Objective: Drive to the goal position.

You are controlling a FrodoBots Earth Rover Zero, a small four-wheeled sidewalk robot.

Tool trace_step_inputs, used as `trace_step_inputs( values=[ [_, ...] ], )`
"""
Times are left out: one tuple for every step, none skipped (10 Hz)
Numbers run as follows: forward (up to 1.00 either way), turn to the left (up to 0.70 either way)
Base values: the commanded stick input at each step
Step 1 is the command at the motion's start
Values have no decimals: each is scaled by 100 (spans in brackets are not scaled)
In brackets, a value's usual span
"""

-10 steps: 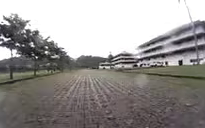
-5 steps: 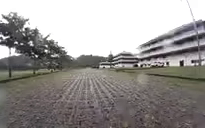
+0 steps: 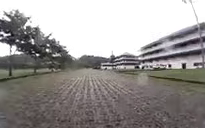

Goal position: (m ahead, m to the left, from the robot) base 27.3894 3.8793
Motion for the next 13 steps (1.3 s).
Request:
trace_step_inputs(
  values=[
    [70,0],
    [70,0],
    [70,0],
    [70,0],
    [70,0],
    [70,0],
    [70,0],
    [70,0],
    [70,0],
    [70,0],
    [70,20],
    [70,18],
    [70,2]
  ],
)
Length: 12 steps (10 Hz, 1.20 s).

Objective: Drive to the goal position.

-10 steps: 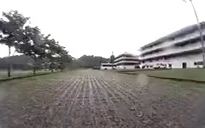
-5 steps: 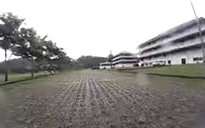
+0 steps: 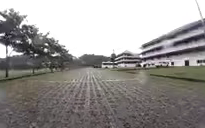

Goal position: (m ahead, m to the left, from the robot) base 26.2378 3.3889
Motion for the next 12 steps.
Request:
trace_step_inputs(
  values=[
    [70,0],
    [70,0],
    [70,0],
    [70,0],
    [70,0],
    [70,0],
    [70,0],
    [70,0],
    [70,0],
    [70,0],
    [70,0],
    [70,0]
  ],
)
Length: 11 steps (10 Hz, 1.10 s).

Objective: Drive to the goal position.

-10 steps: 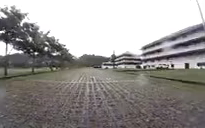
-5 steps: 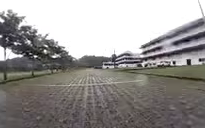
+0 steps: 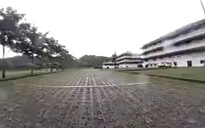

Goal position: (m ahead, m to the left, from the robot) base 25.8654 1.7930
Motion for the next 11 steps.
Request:
trace_step_inputs(
  values=[
    [70,1],
    [70,35],
    [70,34],
    [70,2],
    [70,0],
    [70,0],
    [70,0],
    [70,0],
    [70,0],
    [70,0],
    [70,0]
  ],
)
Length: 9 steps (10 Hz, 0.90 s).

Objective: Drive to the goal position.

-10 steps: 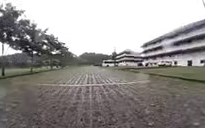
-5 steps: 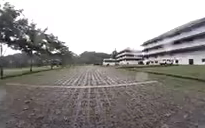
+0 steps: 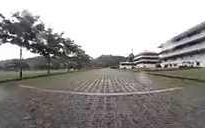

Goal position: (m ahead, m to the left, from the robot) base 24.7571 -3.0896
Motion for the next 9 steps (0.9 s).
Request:
trace_step_inputs(
  values=[
    [70,0],
    [70,0],
    [70,0],
    [70,0],
    [70,0],
    [70,0],
    [70,0],
    [70,0],
    [70,0]
  ],
)
